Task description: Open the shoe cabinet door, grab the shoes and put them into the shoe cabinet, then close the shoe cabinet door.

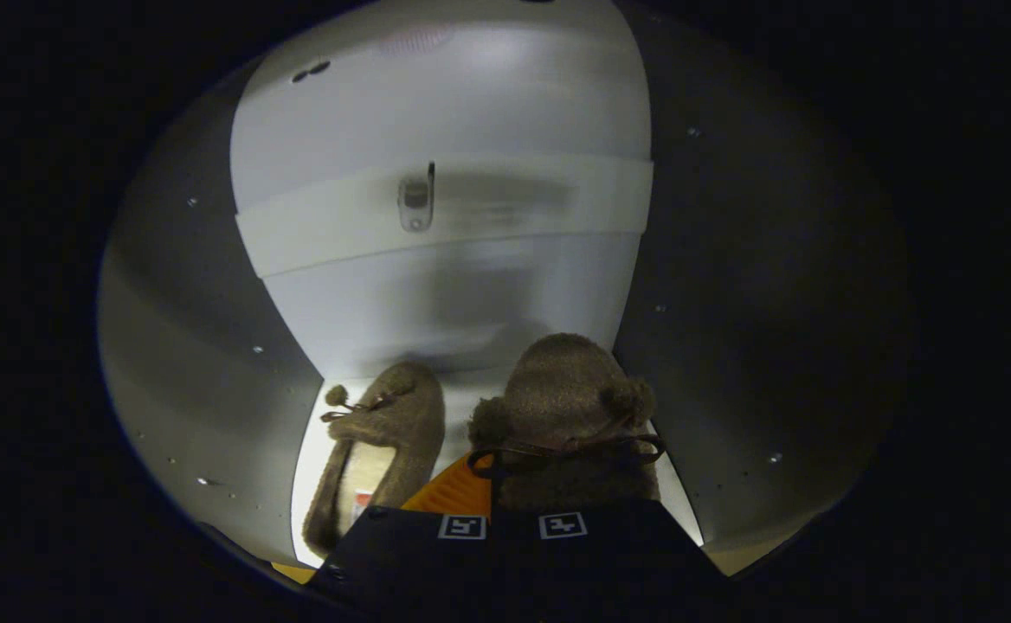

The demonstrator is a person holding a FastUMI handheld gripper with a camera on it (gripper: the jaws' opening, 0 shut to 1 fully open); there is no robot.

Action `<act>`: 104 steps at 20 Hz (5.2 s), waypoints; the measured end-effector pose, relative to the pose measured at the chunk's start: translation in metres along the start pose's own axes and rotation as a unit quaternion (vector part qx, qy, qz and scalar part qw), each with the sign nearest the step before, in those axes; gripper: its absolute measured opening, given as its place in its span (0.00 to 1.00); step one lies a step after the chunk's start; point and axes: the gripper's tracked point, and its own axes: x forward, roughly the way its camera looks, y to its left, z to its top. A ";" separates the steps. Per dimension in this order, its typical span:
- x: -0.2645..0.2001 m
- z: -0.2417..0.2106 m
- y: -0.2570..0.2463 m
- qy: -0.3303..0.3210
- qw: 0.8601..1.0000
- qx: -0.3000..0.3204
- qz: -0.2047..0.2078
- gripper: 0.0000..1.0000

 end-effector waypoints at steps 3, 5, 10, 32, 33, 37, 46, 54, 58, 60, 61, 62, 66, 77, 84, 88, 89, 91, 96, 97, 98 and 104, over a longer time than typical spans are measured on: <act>0.030 -0.014 0.003 0.026 1.000 -0.008 -0.002 0.08; 0.044 -0.021 0.004 0.043 0.999 -0.009 -0.002 0.08; 0.054 -0.010 0.003 0.031 1.000 0.007 0.003 0.07; -0.243 -0.016 0.029 -0.162 0.986 -0.005 0.046 0.72; -0.266 -0.017 0.030 -0.179 0.982 -0.002 0.051 0.76; -0.349 -0.031 0.016 -0.227 0.972 0.021 0.061 0.98; -0.469 -0.107 -0.073 -0.276 0.957 0.081 0.022 0.99; -0.533 -0.145 -0.183 -0.282 0.957 0.065 -0.019 0.99; -0.539 -0.154 -0.240 -0.281 0.957 0.068 -0.034 0.99; -0.531 -0.157 -0.266 -0.280 0.957 0.057 -0.047 0.99; -0.526 -0.155 -0.275 -0.280 0.957 0.051 -0.048 0.99; -0.520 -0.153 -0.284 -0.281 0.957 0.049 -0.050 0.99; -0.491 -0.136 -0.316 -0.291 0.954 0.053 -0.048 0.99; -0.418 -0.100 -0.323 -0.271 0.962 0.038 0.009 0.98; -0.424 -0.101 -0.287 -0.273 0.961 0.027 0.023 0.96; -0.432 -0.109 -0.250 -0.273 0.961 0.024 0.024 0.96; -0.434 -0.111 -0.241 -0.274 0.961 0.026 0.021 0.96; -0.436 -0.113 -0.225 -0.275 0.961 0.030 0.011 0.96; -0.434 -0.117 -0.175 -0.277 0.960 0.039 0.001 0.96; -0.433 -0.116 -0.163 -0.280 0.959 0.040 0.000 0.96; -0.432 -0.115 -0.151 -0.283 0.958 0.042 0.000 0.96; -0.409 -0.107 -0.078 -0.287 0.956 0.051 0.031 0.97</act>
